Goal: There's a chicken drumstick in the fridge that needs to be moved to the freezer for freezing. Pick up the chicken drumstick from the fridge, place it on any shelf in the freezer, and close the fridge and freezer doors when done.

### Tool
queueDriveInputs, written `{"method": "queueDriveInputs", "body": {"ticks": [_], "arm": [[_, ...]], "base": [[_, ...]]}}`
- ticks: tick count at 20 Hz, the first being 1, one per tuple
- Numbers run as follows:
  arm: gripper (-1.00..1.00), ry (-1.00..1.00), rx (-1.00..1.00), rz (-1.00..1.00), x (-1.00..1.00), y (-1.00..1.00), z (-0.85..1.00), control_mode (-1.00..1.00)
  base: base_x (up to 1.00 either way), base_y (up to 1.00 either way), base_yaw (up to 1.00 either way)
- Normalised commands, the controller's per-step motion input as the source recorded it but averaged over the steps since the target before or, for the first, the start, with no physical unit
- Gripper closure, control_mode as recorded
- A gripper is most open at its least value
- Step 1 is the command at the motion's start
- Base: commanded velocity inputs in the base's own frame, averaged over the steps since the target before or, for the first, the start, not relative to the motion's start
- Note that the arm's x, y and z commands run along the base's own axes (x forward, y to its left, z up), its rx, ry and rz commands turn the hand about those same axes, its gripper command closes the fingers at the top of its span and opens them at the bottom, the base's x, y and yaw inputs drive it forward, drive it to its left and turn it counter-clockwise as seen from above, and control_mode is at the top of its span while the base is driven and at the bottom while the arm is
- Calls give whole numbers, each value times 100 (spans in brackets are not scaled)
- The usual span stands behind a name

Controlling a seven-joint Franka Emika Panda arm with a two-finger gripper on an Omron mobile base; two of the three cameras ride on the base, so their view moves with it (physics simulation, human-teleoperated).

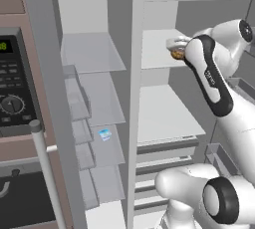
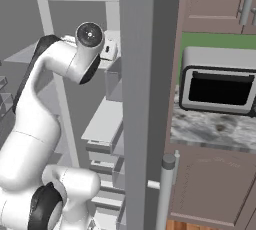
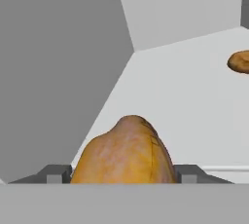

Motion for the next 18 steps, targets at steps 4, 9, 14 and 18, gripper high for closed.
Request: {"method": "queueDriveInputs", "body": {"ticks": [4,9,14,18], "arm": [[100,0,10,0,-100,8,2,-100],[100,-1,13,0,-100,36,0,-100],[100,-2,10,0,-97,67,8,-100],[100,-2,4,2,-48,71,10,-100]], "base": [[0,0,0],[0,0,0],[0,0,0],[0,0,0]]}}
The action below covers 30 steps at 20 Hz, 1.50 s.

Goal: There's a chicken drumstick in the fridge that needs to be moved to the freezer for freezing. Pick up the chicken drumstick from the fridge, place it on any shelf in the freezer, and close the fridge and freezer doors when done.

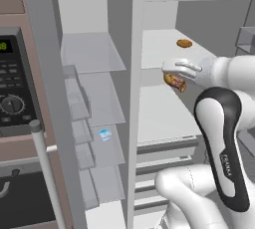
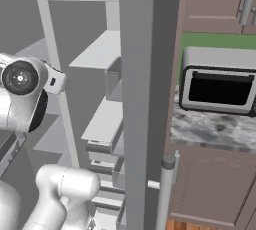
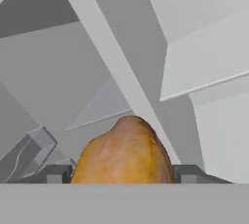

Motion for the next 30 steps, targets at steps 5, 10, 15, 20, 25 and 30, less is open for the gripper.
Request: {"method": "queueDriveInputs", "body": {"ticks": [5,10,15,20,25,30], "arm": [[100,0,0,8,0,49,7,-100],[100,2,-7,3,0,63,13,-100],[100,2,-15,0,0,45,5,-100],[100,4,-6,0,5,30,0,-100],[100,6,-7,0,18,17,-1,-100],[100,3,-6,0,27,2,-18,-100]], "base": [[0,0,0],[0,0,0],[0,0,0],[0,0,0],[0,0,0],[0,0,0]]}}
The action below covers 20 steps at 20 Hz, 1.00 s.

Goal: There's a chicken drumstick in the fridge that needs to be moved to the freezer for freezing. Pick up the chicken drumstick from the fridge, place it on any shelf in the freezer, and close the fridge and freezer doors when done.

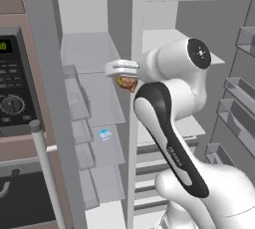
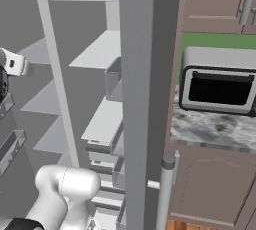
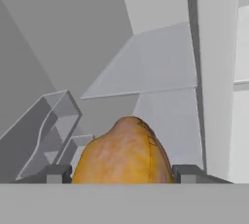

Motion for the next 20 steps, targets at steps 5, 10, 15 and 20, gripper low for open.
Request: {"method": "queueDriveInputs", "body": {"ticks": [5,10,15,20], "arm": [[100,1,-7,0,25,16,-21,-100],[100,0,-6,0,16,25,-2,-100],[100,0,-3,0,10,7,7,-100],[100,-2,-2,0,33,7,8,-100]], "base": [[0,0,0],[0,0,0],[0,0,0],[0,0,0]]}}
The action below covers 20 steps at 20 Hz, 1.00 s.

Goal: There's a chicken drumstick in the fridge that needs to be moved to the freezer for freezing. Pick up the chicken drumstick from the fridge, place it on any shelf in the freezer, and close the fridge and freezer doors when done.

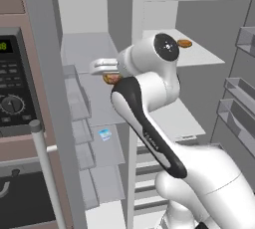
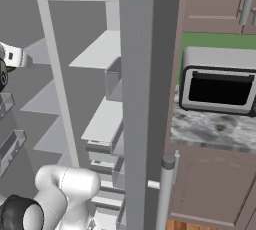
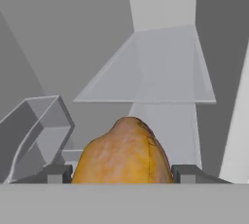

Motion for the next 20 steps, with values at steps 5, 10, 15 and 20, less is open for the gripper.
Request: {"method": "queueDriveInputs", "body": {"ticks": [5,10,15,20], "arm": [[100,0,-4,0,36,10,0,-100],[100,0,-3,0,36,9,0,-100],[100,0,0,0,38,1,0,-100],[100,0,0,0,47,18,0,-100]], "base": [[0,0,0],[0,0,0],[0,0,0],[0,0,0]]}}
